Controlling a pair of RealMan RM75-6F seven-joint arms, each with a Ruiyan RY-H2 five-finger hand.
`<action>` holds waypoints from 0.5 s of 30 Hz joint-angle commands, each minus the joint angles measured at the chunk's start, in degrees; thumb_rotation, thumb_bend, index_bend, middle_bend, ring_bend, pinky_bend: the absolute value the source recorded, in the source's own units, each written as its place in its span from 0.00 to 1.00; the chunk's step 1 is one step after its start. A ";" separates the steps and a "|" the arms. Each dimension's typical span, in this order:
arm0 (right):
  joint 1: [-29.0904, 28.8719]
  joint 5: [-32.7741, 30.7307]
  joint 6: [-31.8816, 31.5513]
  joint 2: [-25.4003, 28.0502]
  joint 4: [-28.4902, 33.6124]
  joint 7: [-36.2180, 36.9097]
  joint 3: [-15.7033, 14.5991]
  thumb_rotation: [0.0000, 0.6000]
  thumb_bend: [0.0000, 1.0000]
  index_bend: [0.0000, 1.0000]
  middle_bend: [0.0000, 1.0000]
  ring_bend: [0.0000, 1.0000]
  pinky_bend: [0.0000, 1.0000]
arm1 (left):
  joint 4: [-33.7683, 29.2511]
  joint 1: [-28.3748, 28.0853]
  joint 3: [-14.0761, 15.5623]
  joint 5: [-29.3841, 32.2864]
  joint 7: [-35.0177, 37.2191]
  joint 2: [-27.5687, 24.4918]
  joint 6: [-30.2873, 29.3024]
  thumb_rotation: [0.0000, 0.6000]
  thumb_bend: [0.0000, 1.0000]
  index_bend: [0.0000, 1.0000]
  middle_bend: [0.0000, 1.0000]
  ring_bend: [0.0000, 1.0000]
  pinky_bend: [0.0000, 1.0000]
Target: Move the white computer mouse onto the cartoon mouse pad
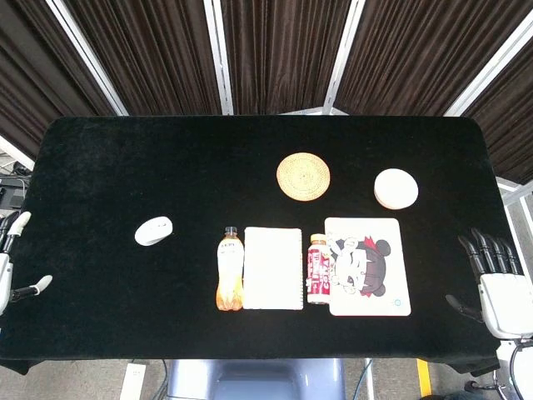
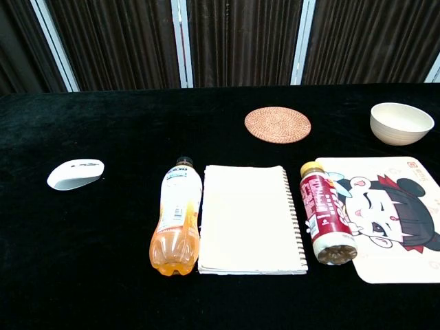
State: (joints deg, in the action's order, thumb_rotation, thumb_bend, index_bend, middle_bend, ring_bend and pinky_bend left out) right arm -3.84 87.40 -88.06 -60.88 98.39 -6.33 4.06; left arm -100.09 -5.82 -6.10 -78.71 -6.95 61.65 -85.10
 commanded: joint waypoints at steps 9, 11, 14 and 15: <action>0.24 -0.04 0.15 0.82 0.90 0.87 -0.06 1.00 0.00 0.07 0.00 0.00 0.00 | 1.45 -2.72 -0.93 3.21 -1.70 1.78 4.86 1.00 0.02 0.00 0.00 0.00 0.00; 0.19 0.02 0.14 0.98 1.14 1.17 0.06 1.00 0.00 0.07 0.00 0.00 0.00 | 1.97 -5.00 -2.06 5.81 -2.76 3.06 8.41 1.00 0.02 0.00 0.00 0.00 0.00; -0.07 -0.20 0.80 1.09 1.14 1.25 0.08 1.00 0.00 0.07 0.00 0.00 0.00 | 4.79 -11.79 -5.09 12.89 -6.50 7.89 17.74 1.00 0.02 0.00 0.00 0.00 0.00; -0.15 -0.46 1.07 1.10 1.05 1.27 0.13 1.00 0.00 0.07 0.00 0.00 0.00 | 5.67 -13.36 -5.91 15.13 -8.00 9.45 19.31 1.00 0.02 0.00 0.00 0.00 0.00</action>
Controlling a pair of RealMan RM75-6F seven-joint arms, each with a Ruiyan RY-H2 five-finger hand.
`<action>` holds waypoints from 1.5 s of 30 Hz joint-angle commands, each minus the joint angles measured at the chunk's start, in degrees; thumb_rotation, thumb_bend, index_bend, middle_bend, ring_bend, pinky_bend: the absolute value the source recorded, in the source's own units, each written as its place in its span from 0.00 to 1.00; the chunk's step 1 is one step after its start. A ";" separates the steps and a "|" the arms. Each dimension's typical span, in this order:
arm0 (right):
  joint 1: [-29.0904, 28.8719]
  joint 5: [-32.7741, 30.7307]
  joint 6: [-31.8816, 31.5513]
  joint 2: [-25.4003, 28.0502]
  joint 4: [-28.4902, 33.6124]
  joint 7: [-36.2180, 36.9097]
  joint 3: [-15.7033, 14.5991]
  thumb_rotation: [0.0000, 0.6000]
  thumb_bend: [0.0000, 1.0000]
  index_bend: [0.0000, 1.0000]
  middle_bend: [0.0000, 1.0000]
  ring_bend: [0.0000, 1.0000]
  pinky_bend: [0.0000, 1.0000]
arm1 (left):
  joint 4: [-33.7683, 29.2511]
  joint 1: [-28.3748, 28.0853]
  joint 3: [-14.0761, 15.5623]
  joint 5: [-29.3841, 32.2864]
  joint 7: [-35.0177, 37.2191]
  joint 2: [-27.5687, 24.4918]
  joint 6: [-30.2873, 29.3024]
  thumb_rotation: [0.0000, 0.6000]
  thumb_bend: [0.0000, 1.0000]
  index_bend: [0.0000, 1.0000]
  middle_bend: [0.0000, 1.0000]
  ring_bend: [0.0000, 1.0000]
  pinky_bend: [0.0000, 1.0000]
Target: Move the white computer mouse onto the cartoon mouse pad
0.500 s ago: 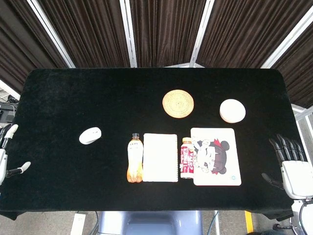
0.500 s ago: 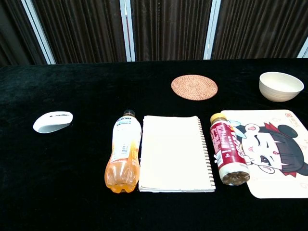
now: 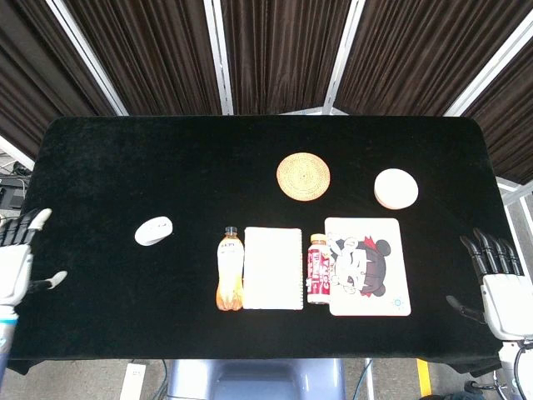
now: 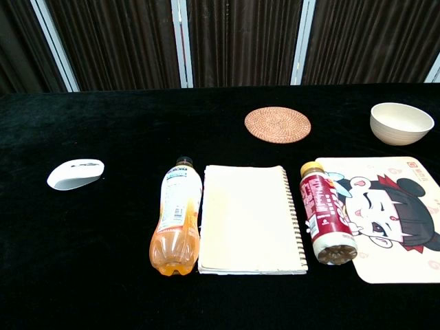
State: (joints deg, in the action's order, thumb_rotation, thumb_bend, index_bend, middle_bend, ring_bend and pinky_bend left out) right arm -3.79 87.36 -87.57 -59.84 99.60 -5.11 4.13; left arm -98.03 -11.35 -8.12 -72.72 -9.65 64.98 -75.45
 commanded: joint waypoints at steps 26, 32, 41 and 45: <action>-0.95 -5.11 3.21 0.28 -1.15 0.04 1.51 1.00 0.00 0.07 0.00 0.00 0.00 | 21.83 -26.20 -7.10 35.86 -17.92 26.50 21.80 1.00 0.02 0.19 0.22 0.27 0.24; -1.10 -5.81 3.89 0.59 -1.04 0.23 1.61 1.00 0.00 0.07 0.00 0.00 0.00 | 23.42 -27.18 -6.68 37.67 -18.76 27.51 22.12 1.00 0.02 0.27 0.30 0.34 0.36; -1.28 -6.01 4.29 0.60 -0.99 0.01 1.60 1.00 0.00 0.07 0.00 0.00 0.00 | 24.38 -28.13 -6.66 38.87 -18.92 28.37 21.75 1.00 0.14 0.48 0.43 0.46 0.48; -1.33 -6.18 4.42 0.53 -1.09 -0.02 1.62 1.00 0.00 0.07 0.00 0.00 0.00 | 24.43 -28.23 -6.62 38.44 -18.54 28.27 21.31 1.00 0.14 0.54 0.44 0.46 0.48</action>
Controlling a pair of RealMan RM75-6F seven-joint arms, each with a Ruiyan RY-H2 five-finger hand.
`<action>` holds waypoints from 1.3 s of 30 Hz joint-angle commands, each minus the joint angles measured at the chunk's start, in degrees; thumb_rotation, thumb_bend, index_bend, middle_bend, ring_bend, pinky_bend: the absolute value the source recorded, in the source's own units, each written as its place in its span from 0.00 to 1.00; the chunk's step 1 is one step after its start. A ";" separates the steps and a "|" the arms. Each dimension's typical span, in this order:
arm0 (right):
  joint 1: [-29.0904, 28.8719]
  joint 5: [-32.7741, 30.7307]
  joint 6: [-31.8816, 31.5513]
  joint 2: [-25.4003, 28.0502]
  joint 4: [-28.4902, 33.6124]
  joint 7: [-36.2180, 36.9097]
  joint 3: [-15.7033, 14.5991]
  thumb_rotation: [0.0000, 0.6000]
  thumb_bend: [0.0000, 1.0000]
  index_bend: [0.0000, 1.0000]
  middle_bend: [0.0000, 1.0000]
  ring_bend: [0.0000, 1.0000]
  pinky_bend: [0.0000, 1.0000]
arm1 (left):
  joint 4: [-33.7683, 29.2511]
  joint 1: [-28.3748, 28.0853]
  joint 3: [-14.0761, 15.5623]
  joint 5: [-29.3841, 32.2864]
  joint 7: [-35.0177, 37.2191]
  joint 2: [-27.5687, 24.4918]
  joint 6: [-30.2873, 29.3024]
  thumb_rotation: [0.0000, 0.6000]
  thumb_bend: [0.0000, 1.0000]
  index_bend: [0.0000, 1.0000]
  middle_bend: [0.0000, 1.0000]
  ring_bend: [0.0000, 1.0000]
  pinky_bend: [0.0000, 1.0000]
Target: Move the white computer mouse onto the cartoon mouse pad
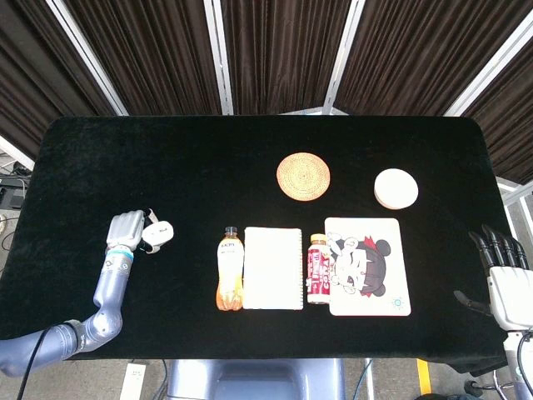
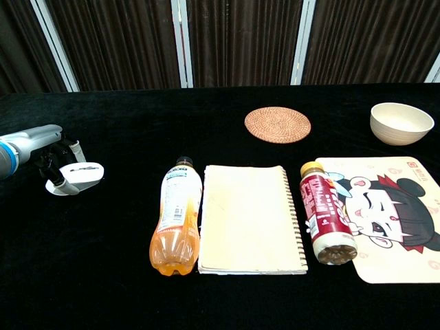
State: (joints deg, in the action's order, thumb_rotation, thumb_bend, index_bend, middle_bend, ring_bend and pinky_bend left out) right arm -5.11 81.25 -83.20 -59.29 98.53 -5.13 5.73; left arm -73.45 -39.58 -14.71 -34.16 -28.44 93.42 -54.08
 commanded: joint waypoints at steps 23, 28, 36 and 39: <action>-0.87 -6.85 3.23 0.20 -1.05 0.81 2.07 1.00 0.00 0.07 0.00 0.00 0.00 | -10.45 -17.37 -9.02 -11.12 5.68 -5.36 10.79 1.00 0.14 0.56 0.46 0.48 0.48; -1.06 -7.53 3.67 0.17 -1.37 0.87 2.28 1.00 0.00 0.07 0.00 0.00 0.00 | -6.85 -22.30 -7.57 -5.90 2.26 -1.13 12.00 1.00 0.14 0.56 0.46 0.48 0.48; -1.33 -8.86 4.70 0.11 -2.38 1.29 2.56 1.00 0.00 0.07 0.00 0.00 0.00 | 2.60 -28.77 -5.07 1.59 -2.46 7.08 12.27 1.00 0.14 0.56 0.46 0.48 0.48; -1.42 -9.45 5.16 0.20 -2.87 1.75 2.72 1.00 0.00 0.07 0.00 0.00 0.00 | 5.60 -29.70 -4.04 3.84 -2.62 9.30 13.04 1.00 0.14 0.56 0.46 0.48 0.48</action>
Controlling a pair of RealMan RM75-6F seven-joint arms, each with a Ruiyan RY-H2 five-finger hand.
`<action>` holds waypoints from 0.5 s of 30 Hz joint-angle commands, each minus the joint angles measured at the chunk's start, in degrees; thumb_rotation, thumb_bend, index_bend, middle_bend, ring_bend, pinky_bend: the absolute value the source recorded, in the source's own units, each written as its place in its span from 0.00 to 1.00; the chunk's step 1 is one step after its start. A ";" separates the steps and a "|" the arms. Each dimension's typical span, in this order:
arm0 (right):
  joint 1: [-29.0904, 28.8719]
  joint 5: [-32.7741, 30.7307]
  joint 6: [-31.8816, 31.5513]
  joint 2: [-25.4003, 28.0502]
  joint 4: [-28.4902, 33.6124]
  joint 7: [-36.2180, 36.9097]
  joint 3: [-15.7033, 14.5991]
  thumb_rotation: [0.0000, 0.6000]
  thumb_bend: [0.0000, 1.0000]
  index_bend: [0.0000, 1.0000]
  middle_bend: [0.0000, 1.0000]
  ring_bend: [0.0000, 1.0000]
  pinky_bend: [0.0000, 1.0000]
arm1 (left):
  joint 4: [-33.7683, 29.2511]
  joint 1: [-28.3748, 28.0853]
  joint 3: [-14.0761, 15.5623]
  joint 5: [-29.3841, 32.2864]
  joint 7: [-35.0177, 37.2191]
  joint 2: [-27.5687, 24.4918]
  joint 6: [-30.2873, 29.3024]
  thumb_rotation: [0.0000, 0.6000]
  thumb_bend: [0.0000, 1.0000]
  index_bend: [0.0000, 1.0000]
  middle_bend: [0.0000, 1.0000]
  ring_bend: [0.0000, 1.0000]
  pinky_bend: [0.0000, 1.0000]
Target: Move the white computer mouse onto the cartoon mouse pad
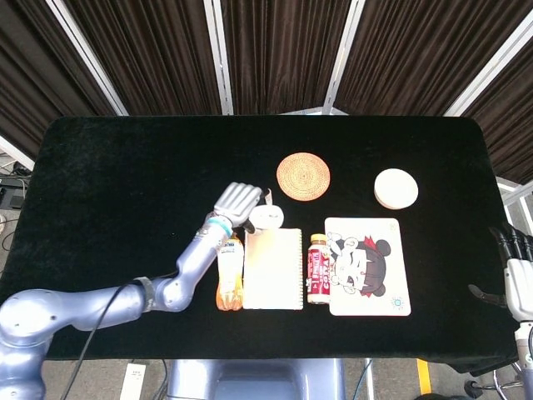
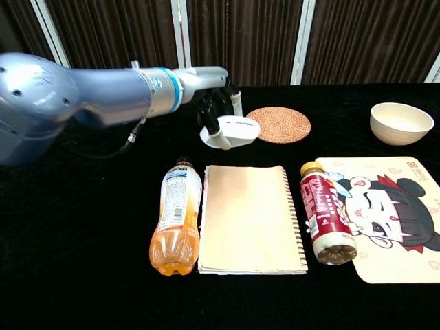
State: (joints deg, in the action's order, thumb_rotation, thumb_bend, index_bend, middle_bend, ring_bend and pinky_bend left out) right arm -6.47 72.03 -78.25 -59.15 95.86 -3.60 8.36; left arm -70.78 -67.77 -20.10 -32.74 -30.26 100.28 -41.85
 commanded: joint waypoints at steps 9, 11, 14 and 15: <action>-0.04 -0.40 0.20 0.22 -0.35 0.45 0.17 1.00 0.00 0.07 0.00 0.00 0.00 | 9.39 -2.78 2.30 2.08 2.16 7.42 3.17 1.00 0.14 0.56 0.46 0.48 0.48; -0.05 -0.50 0.22 0.26 -0.33 0.47 0.21 1.00 0.00 0.07 0.00 0.00 0.00 | 10.86 -3.08 2.00 1.20 3.39 8.74 3.53 1.00 0.14 0.56 0.46 0.48 0.48; -0.06 -0.66 0.32 0.27 -0.43 0.51 0.23 1.00 0.00 0.07 0.00 0.00 0.00 | 11.78 -3.11 1.52 -0.13 4.87 9.63 3.42 1.00 0.14 0.56 0.45 0.48 0.47; -0.09 -0.74 0.42 0.28 -0.50 0.54 0.24 1.00 0.00 0.07 0.00 0.00 0.00 | 12.33 -3.19 1.18 -1.27 5.79 10.14 3.19 1.00 0.14 0.55 0.45 0.47 0.47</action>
State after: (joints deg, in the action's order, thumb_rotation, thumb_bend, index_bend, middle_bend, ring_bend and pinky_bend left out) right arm -6.55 71.31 -77.86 -58.87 95.38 -3.07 8.60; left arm -59.08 -70.81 -18.51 -32.99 -25.39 109.77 -38.55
